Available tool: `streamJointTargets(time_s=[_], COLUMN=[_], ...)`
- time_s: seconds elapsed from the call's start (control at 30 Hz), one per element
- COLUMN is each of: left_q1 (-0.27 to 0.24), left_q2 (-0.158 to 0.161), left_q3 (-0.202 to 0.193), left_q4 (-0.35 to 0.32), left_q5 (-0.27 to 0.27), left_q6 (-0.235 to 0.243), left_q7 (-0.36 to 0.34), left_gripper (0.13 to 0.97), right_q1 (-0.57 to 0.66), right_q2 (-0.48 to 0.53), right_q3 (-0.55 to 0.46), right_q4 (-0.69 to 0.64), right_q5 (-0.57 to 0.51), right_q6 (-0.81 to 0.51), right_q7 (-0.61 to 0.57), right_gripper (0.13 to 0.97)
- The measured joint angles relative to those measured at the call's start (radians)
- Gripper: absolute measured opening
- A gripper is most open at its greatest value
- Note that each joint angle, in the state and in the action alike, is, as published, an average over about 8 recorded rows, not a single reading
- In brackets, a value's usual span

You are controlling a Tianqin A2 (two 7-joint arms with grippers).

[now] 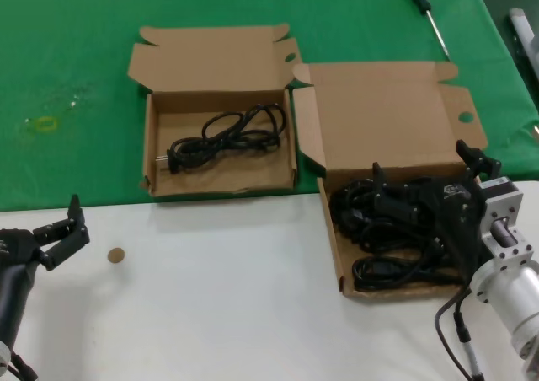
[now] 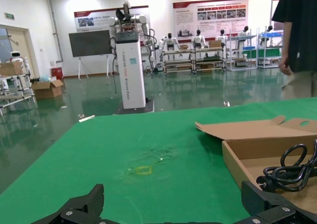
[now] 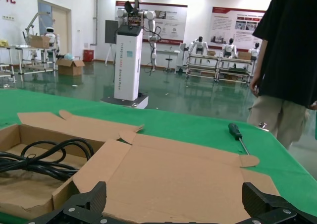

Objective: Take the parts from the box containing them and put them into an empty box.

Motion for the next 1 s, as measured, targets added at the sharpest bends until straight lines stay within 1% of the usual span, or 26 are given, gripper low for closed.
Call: streamJointTargets(time_s=[1.0], left_q1=[0.000], left_q2=[0.000], left_q3=[0.000], left_q4=[0.000], left_q5=[0.000], left_q6=[0.000], left_q7=[0.000], left_gripper=[0.966], right_q1=[0.000], right_q2=[0.000], right_q3=[0.000], right_q4=[0.000], right_q5=[0.000], right_q6=[0.000], right_q7=[0.000], right_gripper=[0.966])
